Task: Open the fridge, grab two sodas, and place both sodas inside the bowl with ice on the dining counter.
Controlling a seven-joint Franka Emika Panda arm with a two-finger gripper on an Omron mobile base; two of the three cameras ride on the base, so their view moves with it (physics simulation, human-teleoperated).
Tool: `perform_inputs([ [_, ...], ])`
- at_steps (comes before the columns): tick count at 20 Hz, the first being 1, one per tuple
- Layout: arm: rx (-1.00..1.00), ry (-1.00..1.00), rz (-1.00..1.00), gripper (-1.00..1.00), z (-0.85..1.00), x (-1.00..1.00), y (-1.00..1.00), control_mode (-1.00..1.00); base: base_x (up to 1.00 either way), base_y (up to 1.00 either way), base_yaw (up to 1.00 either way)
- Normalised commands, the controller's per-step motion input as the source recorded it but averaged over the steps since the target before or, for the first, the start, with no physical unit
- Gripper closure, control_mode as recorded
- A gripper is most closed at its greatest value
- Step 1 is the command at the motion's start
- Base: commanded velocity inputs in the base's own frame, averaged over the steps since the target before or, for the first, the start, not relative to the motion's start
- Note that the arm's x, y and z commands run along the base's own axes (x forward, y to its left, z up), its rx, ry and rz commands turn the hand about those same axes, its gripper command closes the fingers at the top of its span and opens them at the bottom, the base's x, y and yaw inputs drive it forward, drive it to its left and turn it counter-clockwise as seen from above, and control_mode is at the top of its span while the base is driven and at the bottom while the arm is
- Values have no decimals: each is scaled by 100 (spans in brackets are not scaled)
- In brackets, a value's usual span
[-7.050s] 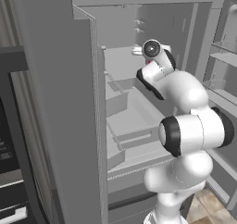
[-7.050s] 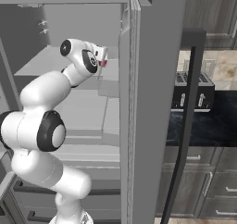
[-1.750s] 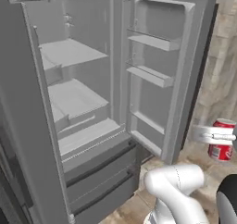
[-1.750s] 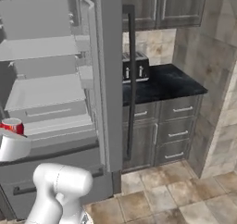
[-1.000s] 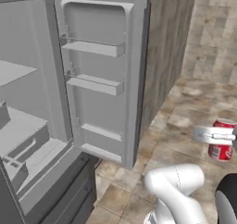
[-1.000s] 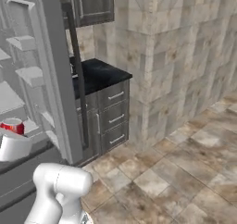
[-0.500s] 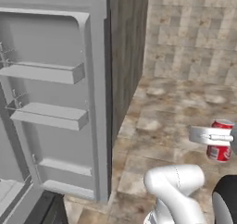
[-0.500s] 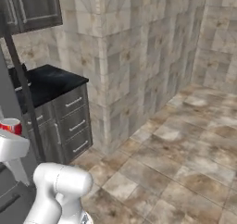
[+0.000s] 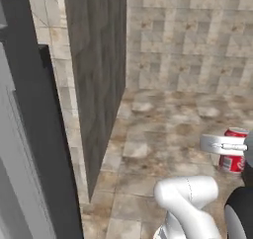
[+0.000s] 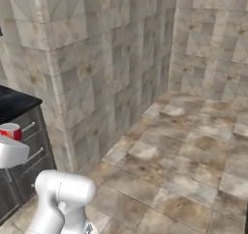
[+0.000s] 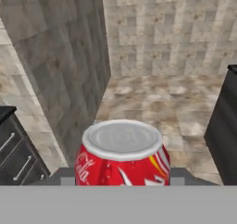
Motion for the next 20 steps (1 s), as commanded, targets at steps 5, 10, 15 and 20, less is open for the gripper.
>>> perform_inputs([
  [5,0,0,0,100,0,0,0,100,88,-55,-26],
  [10,0,0,0,100,0,0,0,100,92,-35,-36],
  [15,0,0,0,100,0,0,0,100,97,-22,-41],
  [20,0,0,0,100,0,0,0,100,90,-2,-47],
])
